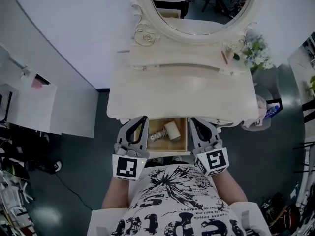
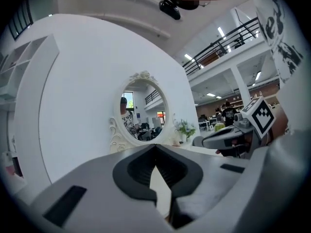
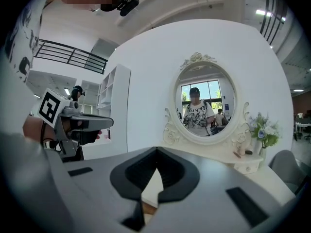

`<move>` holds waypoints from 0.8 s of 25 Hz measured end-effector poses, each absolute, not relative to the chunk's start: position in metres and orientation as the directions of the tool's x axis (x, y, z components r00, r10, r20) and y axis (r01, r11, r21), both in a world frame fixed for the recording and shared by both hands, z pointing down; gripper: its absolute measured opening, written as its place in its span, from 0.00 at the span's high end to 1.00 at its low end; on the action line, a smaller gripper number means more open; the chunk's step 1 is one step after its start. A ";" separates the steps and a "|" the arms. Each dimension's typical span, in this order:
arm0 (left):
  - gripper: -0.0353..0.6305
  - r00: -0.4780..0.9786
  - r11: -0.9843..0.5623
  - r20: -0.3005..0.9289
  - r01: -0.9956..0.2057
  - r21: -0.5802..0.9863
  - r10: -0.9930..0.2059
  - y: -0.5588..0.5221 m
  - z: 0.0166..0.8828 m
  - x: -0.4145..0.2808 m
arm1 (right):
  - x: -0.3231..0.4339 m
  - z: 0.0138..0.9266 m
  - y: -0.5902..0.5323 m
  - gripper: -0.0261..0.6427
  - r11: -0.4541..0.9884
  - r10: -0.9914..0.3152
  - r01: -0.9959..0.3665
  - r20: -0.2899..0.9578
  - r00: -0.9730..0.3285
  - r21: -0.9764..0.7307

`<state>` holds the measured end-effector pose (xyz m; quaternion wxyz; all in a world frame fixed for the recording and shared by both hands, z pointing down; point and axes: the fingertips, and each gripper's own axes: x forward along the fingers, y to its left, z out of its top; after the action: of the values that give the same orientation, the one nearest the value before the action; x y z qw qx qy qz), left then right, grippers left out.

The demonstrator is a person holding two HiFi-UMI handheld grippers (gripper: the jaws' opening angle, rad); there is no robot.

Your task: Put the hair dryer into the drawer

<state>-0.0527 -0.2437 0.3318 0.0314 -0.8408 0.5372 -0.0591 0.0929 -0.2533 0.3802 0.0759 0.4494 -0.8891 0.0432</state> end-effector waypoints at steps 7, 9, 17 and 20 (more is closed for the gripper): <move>0.92 0.427 -0.432 0.075 -0.898 -0.085 -0.901 -0.242 0.337 -0.052 | 0.099 0.377 -0.253 0.94 0.579 -0.803 -0.815 0.168 -0.571 -0.001; 0.92 0.435 -0.441 0.079 -0.892 -0.096 -0.897 -0.242 0.337 -0.050 | 0.100 0.377 -0.253 0.94 0.576 -0.806 -0.817 0.170 -0.568 0.002; 0.92 0.461 -0.470 0.094 -0.877 -0.104 -0.882 -0.243 0.339 -0.042 | 0.100 0.369 -0.256 0.94 0.585 -0.802 -0.811 0.161 -0.575 0.015; 0.92 0.472 -0.478 0.082 -0.873 -0.098 -0.878 -0.244 0.339 -0.040 | 0.101 0.369 -0.257 0.94 0.583 -0.803 -0.812 0.158 -0.574 0.016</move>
<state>-0.0400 -0.2438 0.3393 0.0211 -0.8576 0.5103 -0.0606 0.1011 -0.2572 0.3692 0.0743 0.4554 -0.8867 0.0291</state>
